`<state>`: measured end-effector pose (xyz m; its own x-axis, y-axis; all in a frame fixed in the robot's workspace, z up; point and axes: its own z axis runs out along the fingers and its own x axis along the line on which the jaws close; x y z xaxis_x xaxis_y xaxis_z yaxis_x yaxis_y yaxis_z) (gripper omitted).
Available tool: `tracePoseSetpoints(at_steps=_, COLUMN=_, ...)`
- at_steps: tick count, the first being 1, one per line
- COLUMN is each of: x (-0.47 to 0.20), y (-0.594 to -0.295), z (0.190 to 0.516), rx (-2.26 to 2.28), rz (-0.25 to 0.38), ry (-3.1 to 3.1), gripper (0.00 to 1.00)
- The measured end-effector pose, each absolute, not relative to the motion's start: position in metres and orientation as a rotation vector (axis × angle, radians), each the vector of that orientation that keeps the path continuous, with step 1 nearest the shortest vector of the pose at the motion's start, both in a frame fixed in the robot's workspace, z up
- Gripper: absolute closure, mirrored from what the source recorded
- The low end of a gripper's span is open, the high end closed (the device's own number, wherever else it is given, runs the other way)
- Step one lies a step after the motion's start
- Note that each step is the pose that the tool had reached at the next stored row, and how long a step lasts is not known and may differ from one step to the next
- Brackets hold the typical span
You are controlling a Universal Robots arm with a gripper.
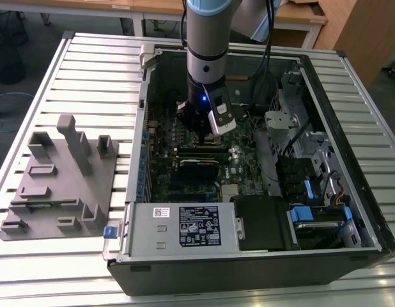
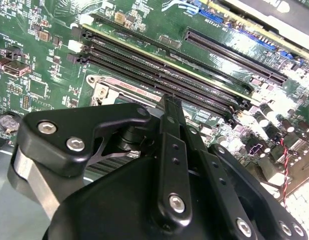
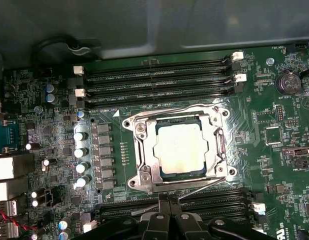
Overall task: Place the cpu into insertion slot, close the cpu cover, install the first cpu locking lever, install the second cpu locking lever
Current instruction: 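Install the second cpu locking lever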
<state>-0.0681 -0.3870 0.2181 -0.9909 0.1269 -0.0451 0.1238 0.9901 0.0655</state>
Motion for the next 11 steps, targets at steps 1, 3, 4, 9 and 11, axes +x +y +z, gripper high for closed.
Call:
tracePoseSetpoints(at_steps=1, x=-0.0681, y=-0.387, z=0.218, rx=0.194, rz=0.097, ry=3.085, gripper=0.9)
tracePoseSetpoints(at_steps=3, x=-0.0681, y=-0.387, z=0.2181, rx=0.194, rz=0.097, ry=3.085, gripper=0.9)
tracePoseSetpoints(at_steps=4, x=-0.0681, y=-0.387, z=0.218, rx=0.194, rz=0.097, ry=3.085, gripper=0.9)
tracePoseSetpoints(at_steps=9, x=-0.0699, y=-0.387, z=0.2164, rx=0.195, rz=0.096, ry=3.085, gripper=0.9)
tracePoseSetpoints(at_steps=11, x=-0.0708, y=-0.3869, z=0.2144, rx=0.194, rz=0.097, ry=3.085, gripper=0.9)
